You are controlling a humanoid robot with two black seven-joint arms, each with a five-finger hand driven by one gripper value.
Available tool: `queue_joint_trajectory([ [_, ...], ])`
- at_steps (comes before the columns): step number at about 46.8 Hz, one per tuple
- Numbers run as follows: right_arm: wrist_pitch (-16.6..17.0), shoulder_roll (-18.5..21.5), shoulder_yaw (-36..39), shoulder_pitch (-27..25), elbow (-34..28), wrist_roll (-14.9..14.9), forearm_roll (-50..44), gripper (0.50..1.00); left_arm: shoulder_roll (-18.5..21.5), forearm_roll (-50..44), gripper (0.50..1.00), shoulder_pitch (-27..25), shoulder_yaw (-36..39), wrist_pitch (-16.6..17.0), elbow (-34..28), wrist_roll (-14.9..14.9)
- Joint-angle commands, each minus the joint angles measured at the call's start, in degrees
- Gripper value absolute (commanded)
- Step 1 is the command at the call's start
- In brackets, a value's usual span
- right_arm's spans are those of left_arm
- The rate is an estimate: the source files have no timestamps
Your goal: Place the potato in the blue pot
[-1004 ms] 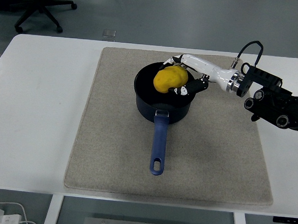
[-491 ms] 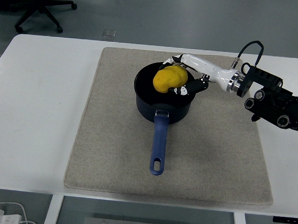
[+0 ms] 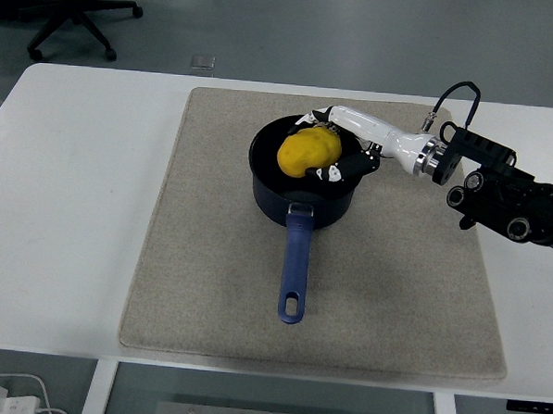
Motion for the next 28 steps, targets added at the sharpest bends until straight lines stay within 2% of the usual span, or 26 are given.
queue_joint_trajectory([
  [1,0.0,-0.15,-0.02,-0.03,0.0,-0.01,-0.01,0.5,0.0,0.0,0.996,0.0,0.07,0.02,0.01,0.0],
  [28,-0.35,0.12,0.15,-0.99,0.0,-0.01,-0.01,0.5,0.0,0.0,0.996,0.0,-0.02,0.02,0.01,0.09],
])
